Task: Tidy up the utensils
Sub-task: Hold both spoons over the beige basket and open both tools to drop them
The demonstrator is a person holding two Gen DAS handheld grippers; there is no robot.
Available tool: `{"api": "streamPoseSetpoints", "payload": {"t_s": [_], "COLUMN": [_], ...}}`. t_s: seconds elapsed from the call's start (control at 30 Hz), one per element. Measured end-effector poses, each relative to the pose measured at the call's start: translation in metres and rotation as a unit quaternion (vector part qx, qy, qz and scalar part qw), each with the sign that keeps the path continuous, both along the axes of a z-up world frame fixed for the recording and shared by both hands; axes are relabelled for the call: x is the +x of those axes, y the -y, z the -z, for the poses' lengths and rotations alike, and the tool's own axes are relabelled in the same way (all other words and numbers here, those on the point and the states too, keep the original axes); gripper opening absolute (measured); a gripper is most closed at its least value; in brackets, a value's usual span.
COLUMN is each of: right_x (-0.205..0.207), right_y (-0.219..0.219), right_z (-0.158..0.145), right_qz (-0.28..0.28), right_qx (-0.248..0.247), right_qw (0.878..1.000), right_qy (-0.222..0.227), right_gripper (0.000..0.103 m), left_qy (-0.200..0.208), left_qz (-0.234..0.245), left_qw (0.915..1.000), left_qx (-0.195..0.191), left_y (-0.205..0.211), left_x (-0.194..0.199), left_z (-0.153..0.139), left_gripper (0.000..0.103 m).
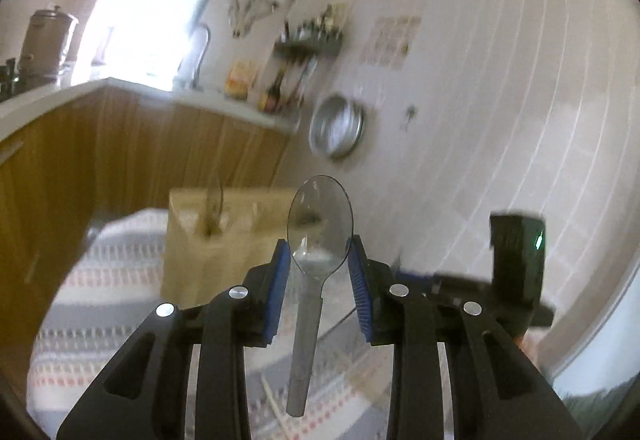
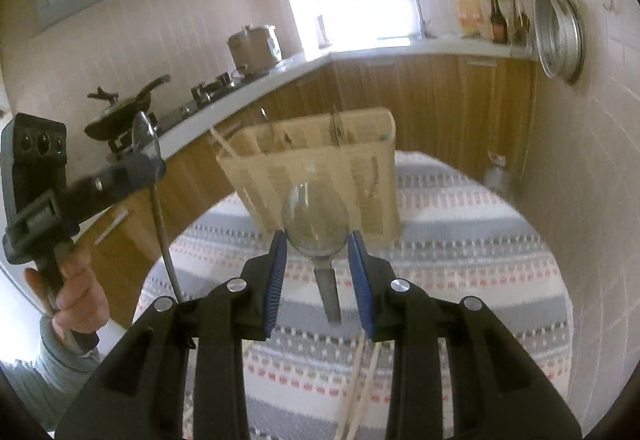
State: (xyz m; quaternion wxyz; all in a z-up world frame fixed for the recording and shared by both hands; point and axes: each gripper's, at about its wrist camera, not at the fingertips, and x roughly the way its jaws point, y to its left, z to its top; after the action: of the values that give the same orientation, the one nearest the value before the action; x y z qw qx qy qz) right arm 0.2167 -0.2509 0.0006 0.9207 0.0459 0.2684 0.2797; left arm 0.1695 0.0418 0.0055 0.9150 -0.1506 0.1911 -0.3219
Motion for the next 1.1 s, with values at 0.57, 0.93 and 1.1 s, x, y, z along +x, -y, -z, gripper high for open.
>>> {"api": "streamPoseSetpoints", "payload": {"t_s": [0.57, 0.93, 1.1], "right_x": [0.034, 0.079, 0.090], "right_y": [-0.011, -0.060, -0.074], "right_z": [-0.094, -0.098, -0.067], "right_qz": [-0.009, 0.010, 0.009], "right_qx": [0.037, 0.018, -0.001], "right_qw": [0.996, 0.990, 0.991], "right_qy": [0.082, 0.139, 0.130], "right_gripper": [0.027, 0.027, 0.027], "left_qy": [0.126, 0.124, 0.109], "left_qz": [-0.094, -0.099, -0.102], "left_qw": [0.9874, 0.9874, 0.9888], "left_qx": [-0.015, -0.004, 0.007], "left_y": [-0.008, -0.009, -0.012], "left_x": [0.066, 0.106, 0.110], "left_z": [-0.076, -0.045, -0.019], "left_gripper": [0.028, 0.028, 0.028]}}
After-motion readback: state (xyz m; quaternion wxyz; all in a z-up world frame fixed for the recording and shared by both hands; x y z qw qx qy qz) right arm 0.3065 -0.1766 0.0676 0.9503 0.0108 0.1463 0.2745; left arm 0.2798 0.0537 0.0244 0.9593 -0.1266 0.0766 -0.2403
